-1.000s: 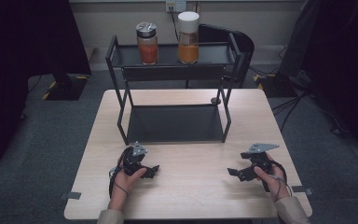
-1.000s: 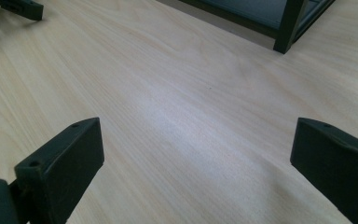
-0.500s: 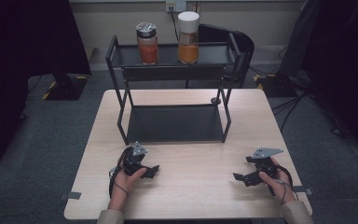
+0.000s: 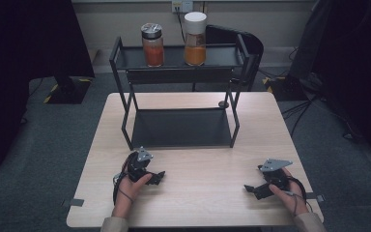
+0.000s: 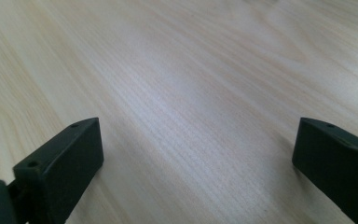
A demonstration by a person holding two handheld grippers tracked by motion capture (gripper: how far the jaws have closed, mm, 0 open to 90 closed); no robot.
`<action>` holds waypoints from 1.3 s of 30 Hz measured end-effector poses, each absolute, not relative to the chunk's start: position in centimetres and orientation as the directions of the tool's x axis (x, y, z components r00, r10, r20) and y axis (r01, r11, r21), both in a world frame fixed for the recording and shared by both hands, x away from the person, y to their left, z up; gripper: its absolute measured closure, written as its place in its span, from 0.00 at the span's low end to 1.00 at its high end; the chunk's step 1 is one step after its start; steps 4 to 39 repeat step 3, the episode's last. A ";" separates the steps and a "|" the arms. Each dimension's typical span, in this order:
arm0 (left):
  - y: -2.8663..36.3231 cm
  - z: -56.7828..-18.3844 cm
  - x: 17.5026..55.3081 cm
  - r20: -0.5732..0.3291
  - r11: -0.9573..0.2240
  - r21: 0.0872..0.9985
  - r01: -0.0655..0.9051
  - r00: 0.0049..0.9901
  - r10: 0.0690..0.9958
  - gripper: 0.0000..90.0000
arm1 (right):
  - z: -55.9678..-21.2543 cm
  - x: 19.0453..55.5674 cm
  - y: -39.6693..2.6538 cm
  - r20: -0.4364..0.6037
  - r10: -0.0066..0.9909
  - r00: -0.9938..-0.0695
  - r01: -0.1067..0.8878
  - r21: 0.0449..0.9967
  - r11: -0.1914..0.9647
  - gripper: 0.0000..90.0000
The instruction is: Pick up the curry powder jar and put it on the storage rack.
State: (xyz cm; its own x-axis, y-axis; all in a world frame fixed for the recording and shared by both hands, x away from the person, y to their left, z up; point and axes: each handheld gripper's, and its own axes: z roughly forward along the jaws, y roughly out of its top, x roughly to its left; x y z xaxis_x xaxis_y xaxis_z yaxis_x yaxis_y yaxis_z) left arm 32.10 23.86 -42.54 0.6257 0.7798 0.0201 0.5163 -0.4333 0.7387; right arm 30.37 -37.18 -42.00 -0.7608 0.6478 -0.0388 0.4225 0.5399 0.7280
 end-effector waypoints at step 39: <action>23.9 -42.5 32.1 0.018 -0.432 0.739 0.518 0.625 0.780 0.00 | -42.0 30.4 -37.2 -0.038 0.649 -0.760 0.423 0.728 0.539 0.00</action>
